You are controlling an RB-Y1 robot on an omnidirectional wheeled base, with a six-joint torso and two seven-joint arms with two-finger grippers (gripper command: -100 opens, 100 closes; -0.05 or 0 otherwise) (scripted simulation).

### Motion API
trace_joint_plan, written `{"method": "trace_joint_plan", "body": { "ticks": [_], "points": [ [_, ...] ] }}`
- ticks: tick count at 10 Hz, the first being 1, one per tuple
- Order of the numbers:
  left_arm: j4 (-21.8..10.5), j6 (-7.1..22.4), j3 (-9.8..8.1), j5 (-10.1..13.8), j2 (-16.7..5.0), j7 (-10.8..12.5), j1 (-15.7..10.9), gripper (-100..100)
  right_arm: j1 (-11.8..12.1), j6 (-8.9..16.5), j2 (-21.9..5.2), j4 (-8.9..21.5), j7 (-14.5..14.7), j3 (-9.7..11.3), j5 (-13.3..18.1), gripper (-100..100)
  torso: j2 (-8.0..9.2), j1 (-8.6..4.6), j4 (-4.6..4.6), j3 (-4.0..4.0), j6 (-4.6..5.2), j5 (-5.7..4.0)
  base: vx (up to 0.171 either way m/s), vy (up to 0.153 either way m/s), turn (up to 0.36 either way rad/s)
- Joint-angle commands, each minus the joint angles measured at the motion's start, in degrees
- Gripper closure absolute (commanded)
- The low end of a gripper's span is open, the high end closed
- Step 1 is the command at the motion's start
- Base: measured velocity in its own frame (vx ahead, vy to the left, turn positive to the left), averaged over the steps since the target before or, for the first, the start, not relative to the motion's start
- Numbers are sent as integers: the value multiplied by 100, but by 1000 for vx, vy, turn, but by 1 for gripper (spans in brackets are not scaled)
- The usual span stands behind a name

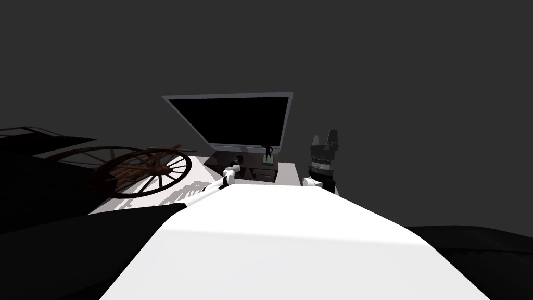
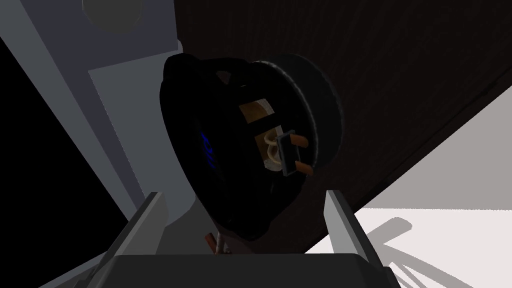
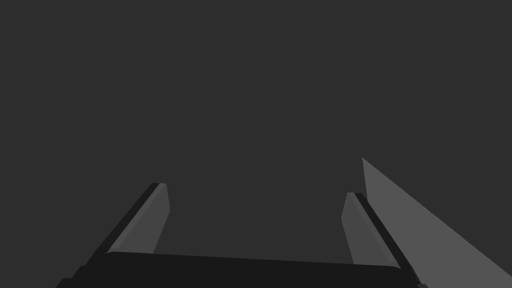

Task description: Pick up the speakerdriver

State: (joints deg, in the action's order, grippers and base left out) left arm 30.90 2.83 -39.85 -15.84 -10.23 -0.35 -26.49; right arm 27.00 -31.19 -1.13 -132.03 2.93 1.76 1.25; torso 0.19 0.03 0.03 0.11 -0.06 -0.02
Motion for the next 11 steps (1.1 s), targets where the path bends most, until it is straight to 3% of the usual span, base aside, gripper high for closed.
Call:
{"method": "trace_joint_plan", "body": {
  "ticks": [1, 2, 4, 5, 9, 10, 11],
  "points": [
    [-241, -48, -43, -19, -42, 1, -68, -100, 0, 0, 0, 0, 0, 0, 0, 0, 0, 0, 0, 0, 0, 0, -20, -1, 3],
    [-436, -229, -317, -174, -116, -10, -329, -100, 0, 0, 0, 0, 0, 0, 0, 0, -3, 0, -1, -2, -1, 0, -39, -2, -53],
    [-552, -234, -371, -208, -109, -38, -358, -100, 0, 0, 0, 0, 0, 0, 0, 0, 1, -1, 1, 1, 0, -1, -26, 1, -34],
    [-590, -268, -389, -218, -115, -45, -374, 100, 0, 0, 0, 0, 0, 0, 0, 0, -4, 0, -1, -2, -1, 0, -6, -1, 6],
    [-591, -262, -387, -217, -111, -46, -366, 100, 1, 0, 0, 0, 0, 0, 0, 0, -8, -3, 4, -2, -1, -5, 0, 0, 0],
    [-593, -260, -387, -217, -110, -45, -363, 0, 1, 0, 0, 0, 0, 0, 0, 0, -6, -5, 6, 0, -1, -7, 0, 0, 0],
    [-307, -48, -101, -19, -42, 1, -76, 100, 1, 0, 0, 0, 0, 0, 0, 0, -5, -7, 7, 2, -1, -8, 42, -10, 64]
  ]
}}
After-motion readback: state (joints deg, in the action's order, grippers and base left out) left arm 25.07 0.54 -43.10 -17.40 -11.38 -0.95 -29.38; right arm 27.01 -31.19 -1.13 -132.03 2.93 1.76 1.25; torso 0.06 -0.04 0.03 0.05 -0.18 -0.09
